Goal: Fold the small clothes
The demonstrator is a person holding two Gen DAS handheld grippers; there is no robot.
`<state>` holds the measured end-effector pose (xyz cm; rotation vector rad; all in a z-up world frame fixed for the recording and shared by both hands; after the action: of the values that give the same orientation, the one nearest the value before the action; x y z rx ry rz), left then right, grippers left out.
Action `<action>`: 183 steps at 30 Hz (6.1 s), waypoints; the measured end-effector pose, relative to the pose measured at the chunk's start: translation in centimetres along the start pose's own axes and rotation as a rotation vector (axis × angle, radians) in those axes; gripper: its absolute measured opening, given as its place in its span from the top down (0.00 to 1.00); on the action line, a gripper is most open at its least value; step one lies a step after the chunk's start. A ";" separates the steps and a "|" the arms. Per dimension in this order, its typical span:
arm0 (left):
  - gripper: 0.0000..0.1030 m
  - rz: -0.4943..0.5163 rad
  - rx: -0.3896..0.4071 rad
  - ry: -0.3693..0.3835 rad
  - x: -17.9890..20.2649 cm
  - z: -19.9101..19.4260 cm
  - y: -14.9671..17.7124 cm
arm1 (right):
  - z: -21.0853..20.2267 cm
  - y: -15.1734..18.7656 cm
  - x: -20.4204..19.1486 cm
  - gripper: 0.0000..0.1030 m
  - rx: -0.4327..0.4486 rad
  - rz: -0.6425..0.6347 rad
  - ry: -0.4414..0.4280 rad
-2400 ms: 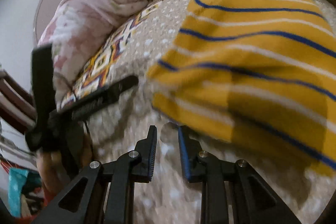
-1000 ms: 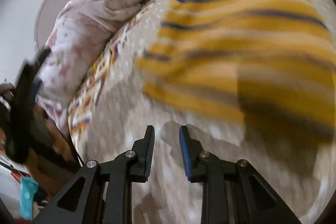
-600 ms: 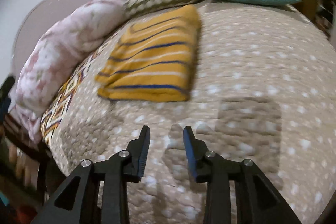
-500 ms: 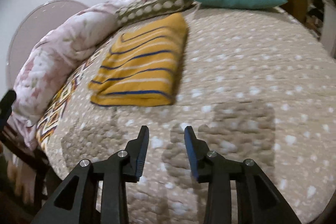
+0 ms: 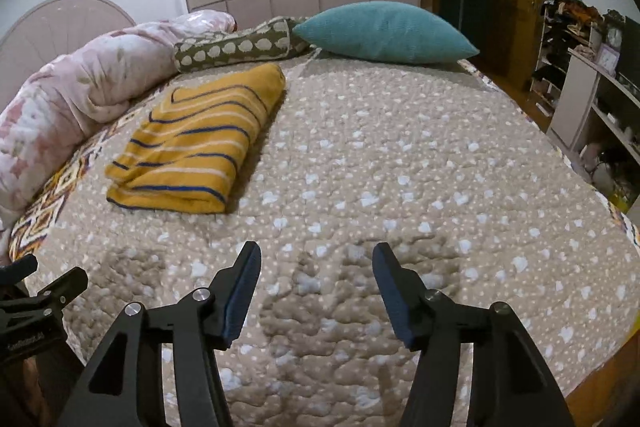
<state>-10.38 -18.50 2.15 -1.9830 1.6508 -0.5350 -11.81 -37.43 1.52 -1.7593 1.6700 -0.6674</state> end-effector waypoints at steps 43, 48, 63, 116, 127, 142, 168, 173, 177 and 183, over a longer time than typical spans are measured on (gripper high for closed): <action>0.00 0.012 -0.027 0.038 0.1 0.3 1.0 | 2.4 1.9 -3.0 0.31 -0.086 -0.084 -0.002; 0.00 0.014 -0.034 0.038 0.2 0.4 1.1 | 2.5 2.0 -3.0 0.31 -0.089 -0.082 -0.001; 0.00 0.003 -0.049 0.041 0.0 0.8 1.4 | 2.7 2.2 -3.1 0.30 -0.095 -0.077 -0.001; 0.00 -0.023 -0.140 0.011 -0.5 5.0 3.3 | 3.3 2.4 -3.1 0.29 -0.108 -0.080 0.001; 0.00 -0.060 -0.044 0.028 -0.1 -0.2 1.7 | 2.2 1.9 -2.4 0.28 -0.073 -0.083 0.042; 0.00 -0.012 -0.064 0.031 1.0 -0.1 2.2 | 2.3 2.3 -2.0 0.27 -0.082 -0.113 0.106; 0.00 0.028 -0.080 0.030 1.7 0.3 2.6 | 3.4 3.0 -1.5 0.25 -0.124 -0.107 0.123; 0.00 0.033 -0.086 0.030 2.0 0.4 2.8 | 3.5 3.0 -1.4 0.25 -0.125 -0.105 0.125; 0.00 0.035 -0.093 0.030 2.1 0.6 2.9 | 3.5 3.0 -1.4 0.25 -0.126 -0.105 0.125; 0.00 0.034 -0.100 0.030 2.1 0.9 3.0 | 3.6 3.0 -1.4 0.25 -0.128 -0.103 0.126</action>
<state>-11.85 -20.85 -0.44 -2.0232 1.7577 -0.4802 -11.40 -35.79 -3.06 -1.9394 1.7492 -0.7457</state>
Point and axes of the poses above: each gripper's, at about its wrist camera, not at the fingertips, and z roughly the way its jaws point, x to its right, y to its underside, the point moved 5 cm from there along z, roughly the way its jaws point, and after that the axes turned 4 degrees about -z, right-handed, at the moved point
